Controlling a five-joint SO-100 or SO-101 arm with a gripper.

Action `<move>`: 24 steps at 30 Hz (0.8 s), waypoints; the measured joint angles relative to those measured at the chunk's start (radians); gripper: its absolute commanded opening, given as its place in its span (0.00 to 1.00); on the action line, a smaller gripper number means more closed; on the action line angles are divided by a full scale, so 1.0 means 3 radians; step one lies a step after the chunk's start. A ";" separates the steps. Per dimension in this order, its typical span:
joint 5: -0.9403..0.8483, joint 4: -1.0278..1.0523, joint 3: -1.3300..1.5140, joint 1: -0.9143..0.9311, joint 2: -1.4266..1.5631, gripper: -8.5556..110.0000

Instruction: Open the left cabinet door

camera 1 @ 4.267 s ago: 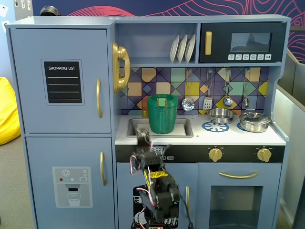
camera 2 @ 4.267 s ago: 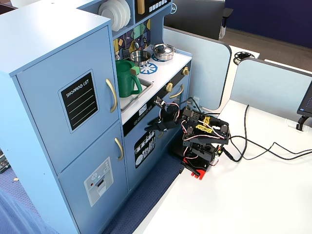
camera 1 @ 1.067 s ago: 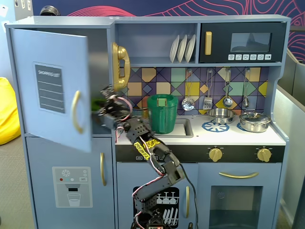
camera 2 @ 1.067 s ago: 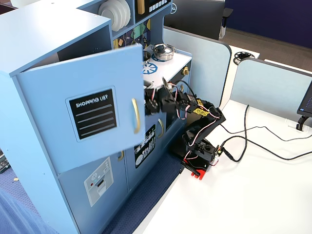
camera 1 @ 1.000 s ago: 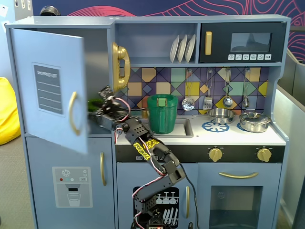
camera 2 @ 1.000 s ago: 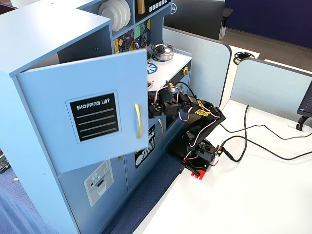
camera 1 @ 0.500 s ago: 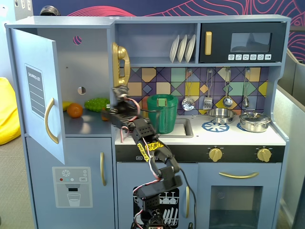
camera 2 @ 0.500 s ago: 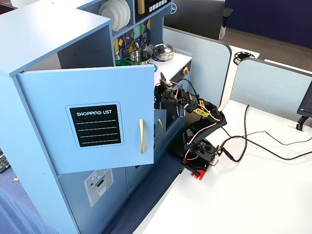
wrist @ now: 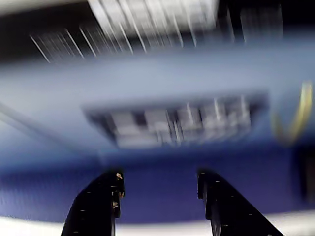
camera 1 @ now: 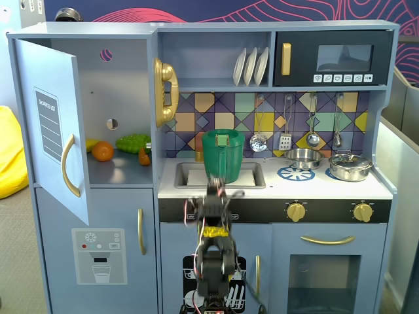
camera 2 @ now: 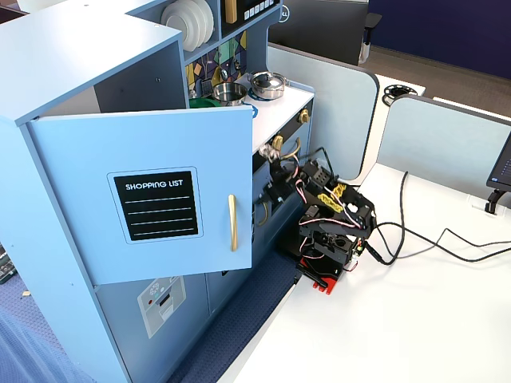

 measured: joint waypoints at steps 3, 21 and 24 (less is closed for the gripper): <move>0.0020 0.0164 0.0578 0.0148 0.0440 0.14; 0.0015 0.0399 0.1355 0.0261 0.0803 0.08; -0.0005 0.0404 0.1355 0.0261 0.0803 0.09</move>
